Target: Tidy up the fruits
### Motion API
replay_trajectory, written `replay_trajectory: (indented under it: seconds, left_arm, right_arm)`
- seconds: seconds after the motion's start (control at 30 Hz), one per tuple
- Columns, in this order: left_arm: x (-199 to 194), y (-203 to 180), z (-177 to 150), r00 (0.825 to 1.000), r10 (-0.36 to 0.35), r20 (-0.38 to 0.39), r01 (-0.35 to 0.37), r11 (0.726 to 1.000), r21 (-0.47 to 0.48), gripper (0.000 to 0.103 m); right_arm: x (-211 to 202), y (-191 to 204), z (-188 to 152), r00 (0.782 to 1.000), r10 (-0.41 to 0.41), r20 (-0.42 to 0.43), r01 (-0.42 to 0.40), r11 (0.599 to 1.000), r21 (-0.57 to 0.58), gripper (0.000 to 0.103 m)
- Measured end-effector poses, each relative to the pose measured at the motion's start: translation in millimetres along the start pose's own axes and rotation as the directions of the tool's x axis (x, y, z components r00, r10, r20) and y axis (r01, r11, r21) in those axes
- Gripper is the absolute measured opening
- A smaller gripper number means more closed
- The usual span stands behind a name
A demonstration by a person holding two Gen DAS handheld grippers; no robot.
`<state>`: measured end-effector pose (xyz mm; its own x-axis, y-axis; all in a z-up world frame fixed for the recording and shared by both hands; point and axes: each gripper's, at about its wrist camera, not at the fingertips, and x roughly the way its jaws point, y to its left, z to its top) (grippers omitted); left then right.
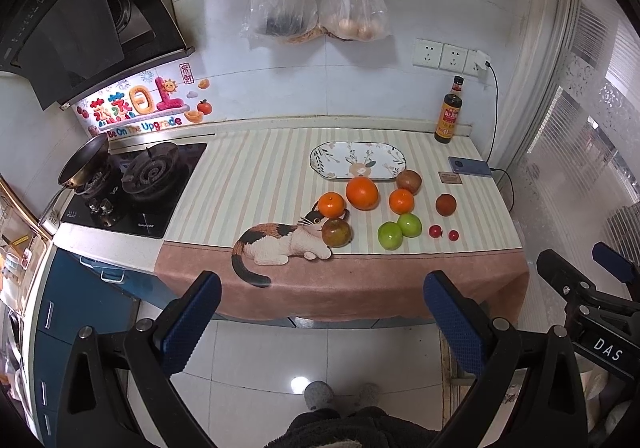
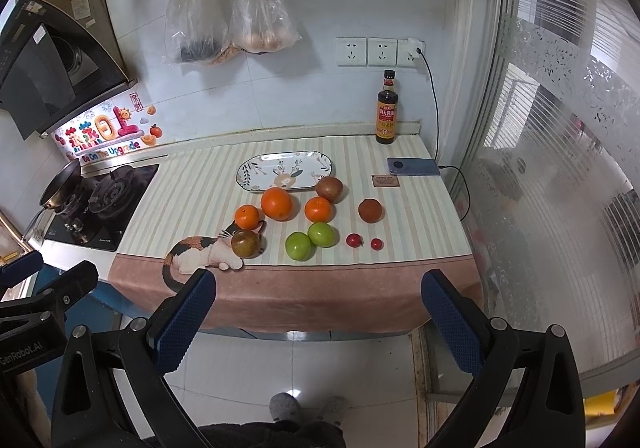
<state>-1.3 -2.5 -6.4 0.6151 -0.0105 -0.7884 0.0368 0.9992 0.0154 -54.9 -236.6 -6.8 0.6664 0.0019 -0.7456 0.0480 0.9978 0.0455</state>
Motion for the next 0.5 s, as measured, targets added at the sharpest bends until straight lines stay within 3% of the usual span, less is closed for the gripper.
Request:
replay_trajectory:
  seconds: [0.5]
  left_arm:
    - [0.0, -0.5, 0.0, 1.0, -0.001, -0.003, 0.001, 1.0, 0.002, 0.103]
  right_arm:
    - [-0.3, 0.7, -0.4, 1.0, 0.001, 0.001, -0.001, 1.0, 0.0, 0.103]
